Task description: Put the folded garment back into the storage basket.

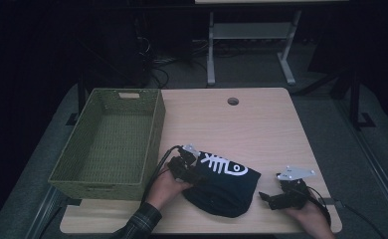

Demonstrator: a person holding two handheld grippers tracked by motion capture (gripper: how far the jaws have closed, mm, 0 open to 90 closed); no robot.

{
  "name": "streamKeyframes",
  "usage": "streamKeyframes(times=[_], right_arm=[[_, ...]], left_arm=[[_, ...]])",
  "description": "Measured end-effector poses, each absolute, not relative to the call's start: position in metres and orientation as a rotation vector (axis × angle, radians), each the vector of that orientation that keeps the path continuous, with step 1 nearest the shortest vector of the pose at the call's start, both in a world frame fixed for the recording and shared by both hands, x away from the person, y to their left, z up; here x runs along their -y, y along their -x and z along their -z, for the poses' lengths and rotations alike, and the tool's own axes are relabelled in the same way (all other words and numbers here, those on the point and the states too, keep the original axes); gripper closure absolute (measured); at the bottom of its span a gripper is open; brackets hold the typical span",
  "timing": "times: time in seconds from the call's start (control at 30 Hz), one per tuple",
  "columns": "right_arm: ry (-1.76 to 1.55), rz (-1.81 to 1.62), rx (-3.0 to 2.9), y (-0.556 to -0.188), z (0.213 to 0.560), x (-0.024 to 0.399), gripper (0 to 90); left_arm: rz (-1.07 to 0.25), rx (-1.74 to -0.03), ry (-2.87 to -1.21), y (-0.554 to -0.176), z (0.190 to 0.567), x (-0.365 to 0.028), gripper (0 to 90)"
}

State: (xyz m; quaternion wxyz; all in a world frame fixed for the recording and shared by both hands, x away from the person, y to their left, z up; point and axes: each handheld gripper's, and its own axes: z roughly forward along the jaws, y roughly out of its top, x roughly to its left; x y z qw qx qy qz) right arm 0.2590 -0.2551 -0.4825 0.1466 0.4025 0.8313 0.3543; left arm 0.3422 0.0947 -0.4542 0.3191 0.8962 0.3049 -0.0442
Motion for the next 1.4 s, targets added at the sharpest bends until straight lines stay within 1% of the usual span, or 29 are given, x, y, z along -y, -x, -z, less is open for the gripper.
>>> streamKeyframes(times=[0.07, 0.1, 0.17, 0.2, 0.27, 0.33, 0.43, 0.57, 0.83, 0.97, 1.4], right_arm=[[-1.158, -1.020, -2.393, -0.259, 0.483, 0.255, 4.2], [-1.158, -1.020, -2.393, -0.259, 0.483, 0.255, 4.2], [-1.158, -1.020, -2.393, -0.259, 0.483, 0.255, 4.2], [-1.158, -1.020, -2.393, -0.259, 0.483, 0.255, 4.2], [-1.158, -1.020, -2.393, -0.259, 0.483, 0.255, 4.2], [-1.159, -1.020, -2.393, -0.259, 0.483, 0.255, 4.2], [-1.159, -1.020, -2.393, -0.259, 0.482, 0.255, 4.2], [-1.159, -1.020, -2.393, -0.259, 0.482, 0.255, 4.2], [-1.159, -1.022, -2.391, -0.259, 0.483, 0.255, 4.2], [-1.159, -1.022, -2.391, -0.259, 0.483, 0.255, 4.2], [-1.158, -1.023, -2.390, -0.259, 0.483, 0.255, 4.2]], left_arm=[[0.127, -0.798, -2.354, -0.343, 0.455, -0.095, 55.6], [0.131, -0.798, -2.358, -0.343, 0.454, -0.095, 55.6], [0.137, -0.788, -2.359, -0.343, 0.455, -0.094, 59.4], [0.144, -0.790, -2.357, -0.343, 0.455, -0.094, 63.5], [0.149, -0.793, -2.363, -0.344, 0.454, -0.093, 65.0], [0.145, -0.790, -2.386, -0.344, 0.452, -0.090, 69.0], [0.172, -0.807, -2.375, -0.345, 0.451, -0.091, 70.8], [0.177, -0.814, -2.386, -0.345, 0.443, -0.090, 71.6], [0.195, -0.814, -2.369, -0.347, 0.417, -0.087, 71.6], [0.167, -0.798, -2.392, -0.348, 0.397, -0.084, 71.6], [0.126, -0.736, -2.438, -0.353, 0.354, -0.079, 71.7]])
